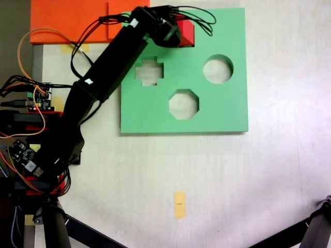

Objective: Put the square block into the corresponding hole

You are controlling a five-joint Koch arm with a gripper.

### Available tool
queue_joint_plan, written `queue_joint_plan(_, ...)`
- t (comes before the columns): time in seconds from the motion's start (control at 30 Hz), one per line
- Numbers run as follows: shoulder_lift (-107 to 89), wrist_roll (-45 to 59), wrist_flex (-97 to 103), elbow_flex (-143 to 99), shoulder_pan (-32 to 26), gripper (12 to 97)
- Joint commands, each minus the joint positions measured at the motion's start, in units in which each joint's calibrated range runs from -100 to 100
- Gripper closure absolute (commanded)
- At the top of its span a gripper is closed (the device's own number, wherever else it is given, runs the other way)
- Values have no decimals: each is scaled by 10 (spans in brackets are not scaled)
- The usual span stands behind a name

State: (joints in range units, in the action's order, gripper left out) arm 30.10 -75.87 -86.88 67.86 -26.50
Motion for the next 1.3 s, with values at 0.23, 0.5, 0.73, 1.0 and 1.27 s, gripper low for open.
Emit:
queue_joint_plan(0.23,38,-6,41,31,-1,815)
queue_joint_plan(0.5,107,-5,84,31,7,715)
queue_joint_plan(0.73,124,4,99,31,11,540)
queue_joint_plan(1.0,47,33,92,33,3,230)
queue_joint_plan(1.27,-219,86,-35,32,4,232)
